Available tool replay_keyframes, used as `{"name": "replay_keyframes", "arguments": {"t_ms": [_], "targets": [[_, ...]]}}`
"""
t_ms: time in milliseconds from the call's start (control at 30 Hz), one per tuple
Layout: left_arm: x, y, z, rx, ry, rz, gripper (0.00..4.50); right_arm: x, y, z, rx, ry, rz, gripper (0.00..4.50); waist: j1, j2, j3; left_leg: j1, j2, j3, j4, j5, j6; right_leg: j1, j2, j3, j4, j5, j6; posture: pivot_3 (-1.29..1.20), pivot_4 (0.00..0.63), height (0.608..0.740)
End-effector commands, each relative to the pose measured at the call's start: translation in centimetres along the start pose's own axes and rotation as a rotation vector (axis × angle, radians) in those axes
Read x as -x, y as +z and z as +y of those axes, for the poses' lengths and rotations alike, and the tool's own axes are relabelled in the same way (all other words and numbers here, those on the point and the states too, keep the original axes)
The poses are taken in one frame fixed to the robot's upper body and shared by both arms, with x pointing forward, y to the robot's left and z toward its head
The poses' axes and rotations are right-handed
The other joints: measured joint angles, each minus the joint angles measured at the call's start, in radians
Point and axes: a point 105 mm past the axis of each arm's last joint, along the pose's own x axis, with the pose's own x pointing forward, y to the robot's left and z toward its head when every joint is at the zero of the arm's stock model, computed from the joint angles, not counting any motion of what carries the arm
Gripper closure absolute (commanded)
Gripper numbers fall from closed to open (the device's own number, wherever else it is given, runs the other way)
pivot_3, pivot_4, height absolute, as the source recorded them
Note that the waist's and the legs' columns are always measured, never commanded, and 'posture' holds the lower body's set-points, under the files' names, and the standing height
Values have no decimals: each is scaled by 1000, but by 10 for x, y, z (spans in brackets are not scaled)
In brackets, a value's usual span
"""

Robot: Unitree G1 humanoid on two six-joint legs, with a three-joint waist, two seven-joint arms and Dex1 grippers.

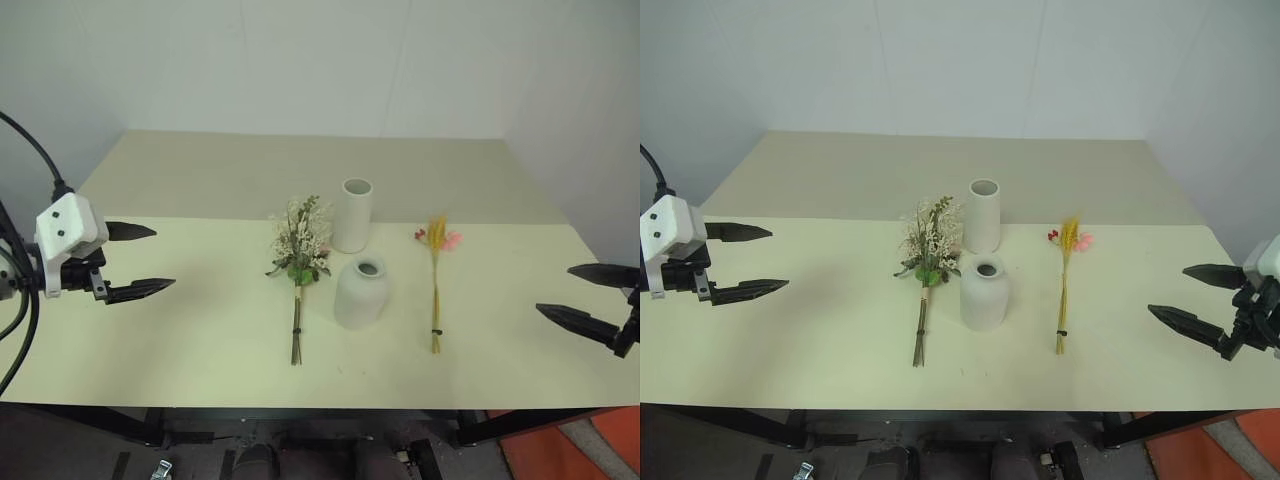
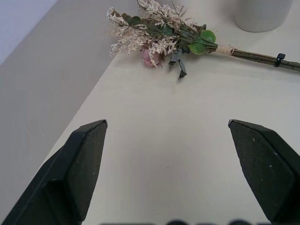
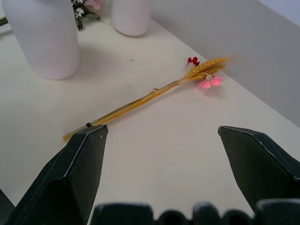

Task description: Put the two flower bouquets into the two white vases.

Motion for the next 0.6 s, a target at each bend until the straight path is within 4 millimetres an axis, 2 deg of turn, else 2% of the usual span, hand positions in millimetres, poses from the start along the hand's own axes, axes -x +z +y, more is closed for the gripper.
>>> {"name": "replay_keyframes", "arguments": {"t_ms": [33, 367, 433, 533, 600], "targets": [[1, 10, 3, -44, 9, -18, 0, 8, 12, -5, 49, -36, -7, 25, 0, 0, 0, 0, 0, 0, 0, 0, 0, 0, 0, 0, 0, 0, 0, 0, 150, 740], [0, 10, 2, -45, 3, -20, 0, 4, 17, -5, 38, -53, -15, 25, -1, 0, 0, 0, 0, 0, 0, 0, 0, 0, 0, 0, 0, 0, 0, 0, 150, 740], [-1, 11, 2, -46, 1, -24, 0, -6, 20, -7, 2, -85, 7, 25, -3, 0, 0, 0, 0, 0, 0, 0, 0, 0, 0, 0, 0, 0, 0, 0, 150, 740], [-3, 10, 4, -44, 4, -27, 0, -30, 20, 6, 10, -49, 107, 25, -7, 0, 0, 1, 0, 0, 0, 0, 0, 0, 0, 0, 1, 0, 0, 0, 150, 740], [-5, 10, 4, -46, -1, -27, 0, -50, 14, 6, -33, -83, 177, 25, -7, 0, 0, 1, 0, 0, 0, 0, 0, -1, 0, 0, 1, 0, 0, 0, 150, 740]]}}
